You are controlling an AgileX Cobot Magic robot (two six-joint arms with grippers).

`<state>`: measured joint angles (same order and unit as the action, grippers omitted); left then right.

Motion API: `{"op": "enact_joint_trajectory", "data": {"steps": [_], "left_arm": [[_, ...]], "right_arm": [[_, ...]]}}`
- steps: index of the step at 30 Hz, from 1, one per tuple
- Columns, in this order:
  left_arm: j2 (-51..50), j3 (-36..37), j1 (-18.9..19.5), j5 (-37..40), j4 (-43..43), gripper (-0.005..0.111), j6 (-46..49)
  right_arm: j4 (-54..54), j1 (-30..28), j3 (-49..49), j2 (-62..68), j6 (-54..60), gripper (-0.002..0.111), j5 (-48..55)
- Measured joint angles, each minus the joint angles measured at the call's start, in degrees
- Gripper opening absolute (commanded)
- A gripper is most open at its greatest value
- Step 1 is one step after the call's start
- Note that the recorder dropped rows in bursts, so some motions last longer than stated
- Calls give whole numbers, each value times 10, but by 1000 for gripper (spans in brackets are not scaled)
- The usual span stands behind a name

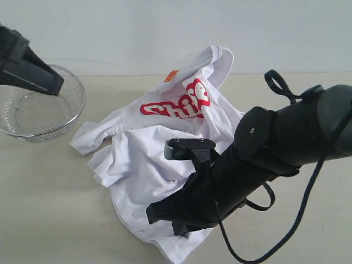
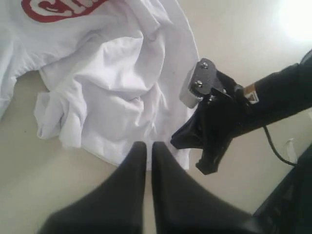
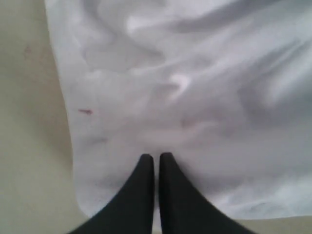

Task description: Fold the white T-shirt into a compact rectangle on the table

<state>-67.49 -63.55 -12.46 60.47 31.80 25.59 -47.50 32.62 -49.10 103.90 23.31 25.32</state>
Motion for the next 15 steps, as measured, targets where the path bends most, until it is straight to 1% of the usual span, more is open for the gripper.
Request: {"op": "enact_joint_trajectory", "data": {"steps": [9,12,15], "left_arm": [[113,82,0,-7,23,4,5],[135,103,0,-7,25,4,6],[152,118,0,-7,25,4,11]], "right_arm": [[15,0,-6,41,-25,0,9],[66,0,-12,44,-84,0,15],[153,0,-17,44,-165,0,28]]}}
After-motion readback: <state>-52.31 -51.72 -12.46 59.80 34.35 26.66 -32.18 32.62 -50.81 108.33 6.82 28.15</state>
